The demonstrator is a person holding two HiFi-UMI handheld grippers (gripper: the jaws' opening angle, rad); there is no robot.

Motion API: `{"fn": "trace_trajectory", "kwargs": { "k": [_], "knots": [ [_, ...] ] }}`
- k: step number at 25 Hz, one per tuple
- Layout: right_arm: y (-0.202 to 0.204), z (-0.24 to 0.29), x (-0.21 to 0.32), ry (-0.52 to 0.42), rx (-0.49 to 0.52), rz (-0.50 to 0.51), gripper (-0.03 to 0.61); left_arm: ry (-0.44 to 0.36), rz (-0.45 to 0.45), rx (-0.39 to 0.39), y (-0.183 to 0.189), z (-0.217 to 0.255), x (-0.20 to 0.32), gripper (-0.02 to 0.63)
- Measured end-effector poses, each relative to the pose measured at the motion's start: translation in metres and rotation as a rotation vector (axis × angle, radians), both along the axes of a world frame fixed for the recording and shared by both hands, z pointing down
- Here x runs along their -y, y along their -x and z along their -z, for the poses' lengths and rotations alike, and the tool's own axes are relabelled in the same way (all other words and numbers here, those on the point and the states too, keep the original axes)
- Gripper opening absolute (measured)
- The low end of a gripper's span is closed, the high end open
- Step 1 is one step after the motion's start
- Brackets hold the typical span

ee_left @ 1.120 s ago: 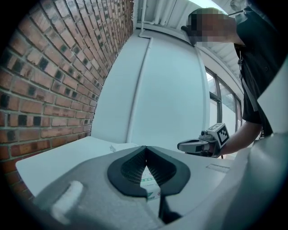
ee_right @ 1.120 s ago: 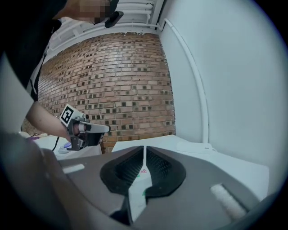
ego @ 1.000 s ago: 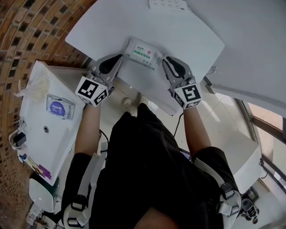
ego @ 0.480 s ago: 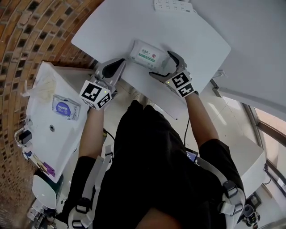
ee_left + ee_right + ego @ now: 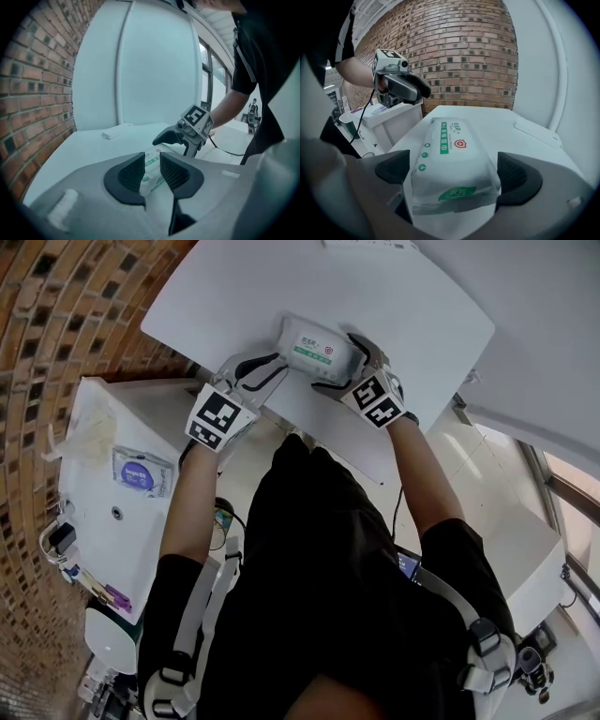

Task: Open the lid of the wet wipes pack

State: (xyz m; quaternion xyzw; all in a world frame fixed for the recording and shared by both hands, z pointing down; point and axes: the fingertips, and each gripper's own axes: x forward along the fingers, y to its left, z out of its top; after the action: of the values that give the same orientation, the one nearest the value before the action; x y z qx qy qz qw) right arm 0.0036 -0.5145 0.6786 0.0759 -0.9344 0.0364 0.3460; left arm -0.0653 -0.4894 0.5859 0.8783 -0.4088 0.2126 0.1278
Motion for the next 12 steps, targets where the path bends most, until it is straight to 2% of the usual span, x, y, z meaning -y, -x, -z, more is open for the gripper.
{"fn": "trace_trajectory", "kwargs": {
  "k": [2,5,7,12],
  "knots": [
    [0.002,-0.003,-0.002,-0.007,-0.016,0.009,0.568,-0.014,-0.078,0.067,-0.008,-0.004,0.003,0.129],
    [0.0,-0.008,-0.001,-0.002,-0.043,0.019,0.565,0.002,-0.173,0.136,-0.016,-0.012,0.012,0.21],
    [-0.002,-0.012,-0.002,0.007,-0.063,0.032,0.563,0.01,-0.229,0.187,-0.02,-0.018,0.017,0.237],
    [-0.005,-0.016,0.0,0.021,-0.081,0.045,0.541,0.004,-0.431,0.372,-0.039,-0.032,0.021,0.258]
  ]
}}
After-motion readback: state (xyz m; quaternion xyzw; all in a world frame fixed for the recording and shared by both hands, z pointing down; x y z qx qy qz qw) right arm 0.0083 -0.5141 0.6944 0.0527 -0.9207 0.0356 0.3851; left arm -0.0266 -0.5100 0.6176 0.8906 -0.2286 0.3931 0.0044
